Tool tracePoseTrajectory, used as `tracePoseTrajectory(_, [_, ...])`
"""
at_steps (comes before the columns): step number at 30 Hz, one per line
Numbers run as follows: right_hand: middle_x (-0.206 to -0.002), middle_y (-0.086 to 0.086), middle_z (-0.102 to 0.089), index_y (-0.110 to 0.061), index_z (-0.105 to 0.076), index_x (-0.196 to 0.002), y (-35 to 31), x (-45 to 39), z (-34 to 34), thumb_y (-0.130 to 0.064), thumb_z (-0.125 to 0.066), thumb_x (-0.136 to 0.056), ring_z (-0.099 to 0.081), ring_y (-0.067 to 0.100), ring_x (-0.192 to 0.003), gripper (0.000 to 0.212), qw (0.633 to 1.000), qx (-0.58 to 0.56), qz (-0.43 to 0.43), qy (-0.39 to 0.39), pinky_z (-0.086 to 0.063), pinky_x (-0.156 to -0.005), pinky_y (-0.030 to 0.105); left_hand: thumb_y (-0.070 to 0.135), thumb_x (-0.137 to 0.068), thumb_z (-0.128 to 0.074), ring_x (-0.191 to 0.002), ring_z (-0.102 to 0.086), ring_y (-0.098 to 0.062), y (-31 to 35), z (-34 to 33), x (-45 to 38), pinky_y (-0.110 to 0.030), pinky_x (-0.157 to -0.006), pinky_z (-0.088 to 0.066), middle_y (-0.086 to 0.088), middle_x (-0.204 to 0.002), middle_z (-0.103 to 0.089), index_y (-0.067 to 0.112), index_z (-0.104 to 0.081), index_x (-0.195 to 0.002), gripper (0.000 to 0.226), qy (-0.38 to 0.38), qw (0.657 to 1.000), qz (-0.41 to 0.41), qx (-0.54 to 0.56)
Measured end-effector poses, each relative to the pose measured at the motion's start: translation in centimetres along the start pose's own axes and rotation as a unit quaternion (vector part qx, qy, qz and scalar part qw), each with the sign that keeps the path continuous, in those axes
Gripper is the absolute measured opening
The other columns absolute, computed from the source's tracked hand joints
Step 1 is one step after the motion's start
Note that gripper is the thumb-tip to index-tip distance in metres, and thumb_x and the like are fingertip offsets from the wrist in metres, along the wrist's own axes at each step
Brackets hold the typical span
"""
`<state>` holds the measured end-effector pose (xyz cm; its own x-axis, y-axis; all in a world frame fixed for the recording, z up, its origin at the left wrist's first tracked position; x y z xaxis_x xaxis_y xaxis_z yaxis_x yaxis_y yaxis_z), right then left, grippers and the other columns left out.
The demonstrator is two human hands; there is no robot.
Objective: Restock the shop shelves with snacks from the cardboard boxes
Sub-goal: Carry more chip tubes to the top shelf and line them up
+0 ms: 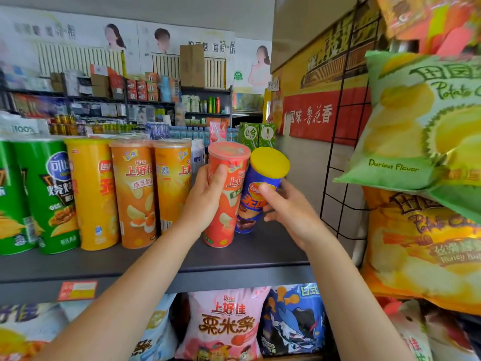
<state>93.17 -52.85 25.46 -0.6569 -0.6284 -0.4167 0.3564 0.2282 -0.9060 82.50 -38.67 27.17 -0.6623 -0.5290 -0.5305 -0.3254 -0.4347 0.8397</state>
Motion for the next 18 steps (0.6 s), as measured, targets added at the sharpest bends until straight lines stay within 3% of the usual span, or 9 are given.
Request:
tracePoseTrajectory(3, [-0.083, -0.014, -0.07, -0.019, -0.064, -0.112, -0.3, -1.3, -0.2, -0.025, -0.074, -0.088, -0.063, -0.007, -0.064, 0.027, 0.998, 0.018, 0.039, 0.045, -0.046, -0.055, 0.013, 0.059, -0.091, -0.041, -0.089, -0.052, 0.015, -0.6, 0.0, -0.1, -0.011, -0.073, -0.041, 0.029, -0.104, -0.053, 0.04, -0.039, -0.124, 0.038, 0.017, 0.999, 0.016, 0.031])
tracePoseTrajectory(6, [-0.102, -0.006, -0.075, -0.02, -0.066, -0.117, -0.2, -2.5, -0.9, -0.038, -0.078, -0.079, -0.071, 0.003, -0.087, 0.044, 0.995, -0.002, 0.051, 0.087, -0.053, -0.071, 0.019, 0.041, -0.095, -0.058, -0.091, -0.057, 0.012, -1.9, 0.0, 0.5, -0.009, -0.07, -0.046, 0.026, -0.109, -0.056, 0.039, -0.037, -0.128, 0.039, 0.012, 0.999, 0.021, 0.028])
tracePoseTrajectory(9, [-0.107, -0.006, -0.075, -0.023, -0.065, -0.118, 0.4, -3.4, -0.9, -0.046, -0.076, -0.079, -0.072, 0.008, -0.094, 0.047, 0.992, -0.02, 0.049, 0.118, -0.056, -0.079, 0.024, 0.029, -0.087, -0.073, -0.103, -0.061, 0.005, -4.0, -0.1, 1.0, -0.021, -0.086, -0.052, 0.02, -0.118, -0.061, 0.034, -0.037, -0.137, 0.062, -0.019, 0.999, 0.038, -0.002])
tracePoseTrajectory(14, [-0.106, -0.006, -0.075, -0.027, -0.062, -0.115, 1.2, -4.5, -1.4, -0.054, -0.067, -0.087, -0.073, 0.008, -0.092, 0.04, 0.987, -0.046, 0.034, 0.148, -0.058, -0.082, 0.03, 0.029, -0.082, -0.079, -0.111, -0.058, -0.002, -5.5, 0.3, 2.3, -0.023, -0.09, -0.048, 0.016, -0.129, -0.055, 0.031, -0.033, -0.144, 0.078, -0.043, 0.992, 0.058, -0.104])
tracePoseTrajectory(18, [-0.107, -0.004, -0.074, -0.023, -0.061, -0.119, 2.2, -5.0, -1.6, -0.052, -0.072, -0.084, -0.072, 0.01, -0.093, 0.047, 0.985, -0.033, 0.031, 0.169, -0.059, -0.086, 0.035, 0.048, -0.082, -0.075, -0.122, -0.057, -0.015, -5.8, 0.6, 2.4, -0.036, -0.1, -0.051, 0.008, -0.14, -0.054, 0.026, -0.036, -0.145, 0.077, -0.024, 0.973, 0.071, -0.217])
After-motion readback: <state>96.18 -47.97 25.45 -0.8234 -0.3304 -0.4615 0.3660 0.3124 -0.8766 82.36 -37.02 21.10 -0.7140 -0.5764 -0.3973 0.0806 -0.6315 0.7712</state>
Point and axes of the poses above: each hand's wrist, its own x-axis away from the middle knuckle, its own z-axis out of the back of the hand, y = z × x, the point moved 6 cm from there along -x, towards the middle knuckle
